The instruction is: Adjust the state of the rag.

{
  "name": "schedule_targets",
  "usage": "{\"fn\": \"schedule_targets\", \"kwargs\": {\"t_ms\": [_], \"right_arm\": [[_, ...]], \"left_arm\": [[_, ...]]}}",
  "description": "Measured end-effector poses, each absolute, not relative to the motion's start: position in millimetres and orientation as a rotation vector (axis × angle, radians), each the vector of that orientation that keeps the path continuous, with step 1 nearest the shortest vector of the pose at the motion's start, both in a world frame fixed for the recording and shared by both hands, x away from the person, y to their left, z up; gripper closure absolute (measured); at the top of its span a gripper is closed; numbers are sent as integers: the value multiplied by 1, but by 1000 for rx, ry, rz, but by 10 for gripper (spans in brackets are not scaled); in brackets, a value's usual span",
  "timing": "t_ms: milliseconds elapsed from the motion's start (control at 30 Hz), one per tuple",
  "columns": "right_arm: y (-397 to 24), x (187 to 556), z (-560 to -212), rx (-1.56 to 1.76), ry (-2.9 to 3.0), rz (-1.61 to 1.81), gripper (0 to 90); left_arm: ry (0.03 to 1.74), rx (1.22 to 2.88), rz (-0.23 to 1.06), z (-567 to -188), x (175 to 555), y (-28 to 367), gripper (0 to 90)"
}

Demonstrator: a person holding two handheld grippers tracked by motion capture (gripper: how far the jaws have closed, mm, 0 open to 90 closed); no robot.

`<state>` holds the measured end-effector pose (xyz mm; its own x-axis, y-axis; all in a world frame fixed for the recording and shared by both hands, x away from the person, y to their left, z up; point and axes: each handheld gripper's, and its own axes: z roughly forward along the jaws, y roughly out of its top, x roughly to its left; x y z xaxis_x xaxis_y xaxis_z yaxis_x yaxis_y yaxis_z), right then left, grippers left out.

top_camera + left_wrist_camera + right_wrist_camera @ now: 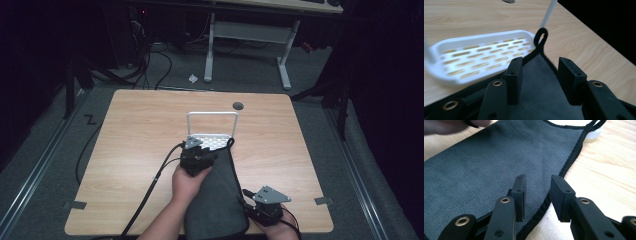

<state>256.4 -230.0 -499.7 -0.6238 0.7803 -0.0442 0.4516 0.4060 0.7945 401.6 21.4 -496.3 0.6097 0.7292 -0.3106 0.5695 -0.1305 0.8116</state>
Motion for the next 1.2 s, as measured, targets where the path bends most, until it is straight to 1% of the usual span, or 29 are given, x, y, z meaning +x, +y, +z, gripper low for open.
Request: {"fn": "schedule_targets", "kwargs": {"t_ms": [100, 167, 267, 367, 500, 567, 633, 700, 767, 900, 1067, 1200], "right_arm": [[-229, 261, -502, 1065, 2259, 1092, 669], [-228, 266, -502, 1069, 2257, 1094, 670], [-227, 277, -502, 1085, 2253, 1083, 676], [-224, 292, -505, 1113, 2254, 1070, 678], [-213, 321, -510, 1121, 2262, 1034, 699], [-208, 333, -512, 1121, 2267, 1002, 751], [-202, 344, -514, 1119, 2271, 983, 809], [-198, 352, -517, 1132, 2286, 947, 873], [-194, 356, -523, 1139, 2314, 892, 897], [-197, 349, -524, 1121, 2337, 899, 900], [-211, 324, -524, 1128, 2363, 950, 899], [-222, 302, -524, 1120, 2378, 978, 888]], "left_arm": [[1050, 1859, 214, -501, 387, 45, 609], [1055, 1879, 219, -505, 375, 60, 657], [1055, 1913, 195, -513, 359, 77, 684], [1049, 1915, 172, -519, 348, 83, 689], [1015, 1950, 161, -524, 344, 78, 679], [984, 2007, 200, -526, 344, 74, 683], [962, 2065, 250, -526, 343, 71, 710], [975, 2065, 234, -528, 345, 74, 771], [966, 2069, 231, -530, 346, 75, 797], [953, 2073, 202, -530, 341, 76, 813], [927, 2077, 134, -531, 325, 75, 813], [875, 2112, 136, -529, 310, 70, 811]]}}
